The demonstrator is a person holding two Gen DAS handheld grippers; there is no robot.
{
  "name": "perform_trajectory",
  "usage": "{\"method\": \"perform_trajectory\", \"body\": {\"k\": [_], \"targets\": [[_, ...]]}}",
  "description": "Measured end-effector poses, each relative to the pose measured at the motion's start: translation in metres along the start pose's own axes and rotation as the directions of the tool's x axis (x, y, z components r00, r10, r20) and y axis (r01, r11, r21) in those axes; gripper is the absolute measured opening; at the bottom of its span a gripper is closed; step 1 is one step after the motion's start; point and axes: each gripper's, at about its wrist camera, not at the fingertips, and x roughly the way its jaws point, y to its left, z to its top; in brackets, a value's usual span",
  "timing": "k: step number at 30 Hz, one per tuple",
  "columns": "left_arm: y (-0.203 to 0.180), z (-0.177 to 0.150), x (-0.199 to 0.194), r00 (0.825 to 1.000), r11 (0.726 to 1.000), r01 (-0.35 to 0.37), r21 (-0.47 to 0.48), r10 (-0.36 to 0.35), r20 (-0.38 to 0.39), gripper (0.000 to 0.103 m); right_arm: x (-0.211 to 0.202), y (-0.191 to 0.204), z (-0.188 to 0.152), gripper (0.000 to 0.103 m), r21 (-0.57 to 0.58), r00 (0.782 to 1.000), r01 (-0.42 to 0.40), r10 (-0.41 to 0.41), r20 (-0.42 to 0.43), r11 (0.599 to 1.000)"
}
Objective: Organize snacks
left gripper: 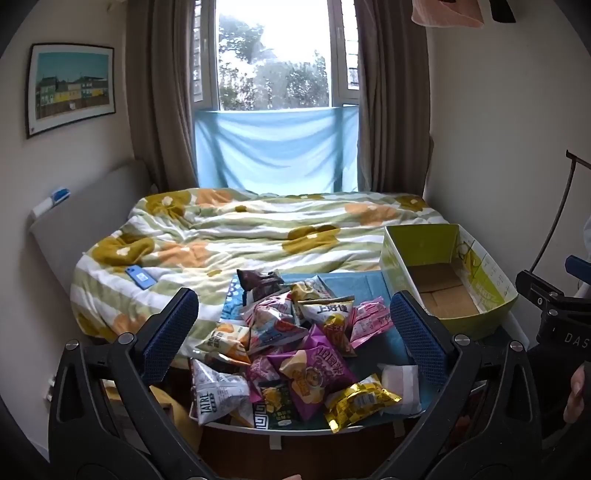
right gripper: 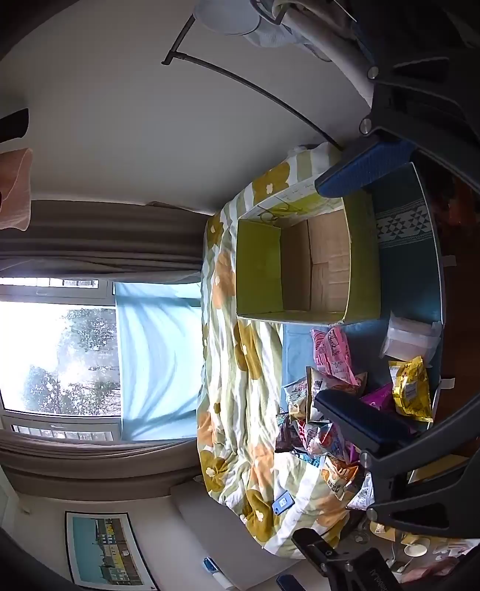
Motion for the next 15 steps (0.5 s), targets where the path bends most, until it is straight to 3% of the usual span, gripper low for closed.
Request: {"method": "perform_trajectory", "body": {"k": [6, 15], "targets": [[-0.0025, 0.0046, 0.0021, 1.0, 1.0, -0.029, 0.0, 0.029, 0.012, 0.103, 0.0018, 0.0004, 0.0001, 0.103, -0.002, 1.0, 0.001, -0.001, -0.006, 1.0], [0.0033, 0.0012, 0.0048, 1.0, 1.0, -0.005, -0.014, 0.005, 0.005, 0.103, 0.0019, -0.0022, 0.0022, 0.103, -0.002, 1.0, 0.0, 0.0, 0.006, 1.0]]}}
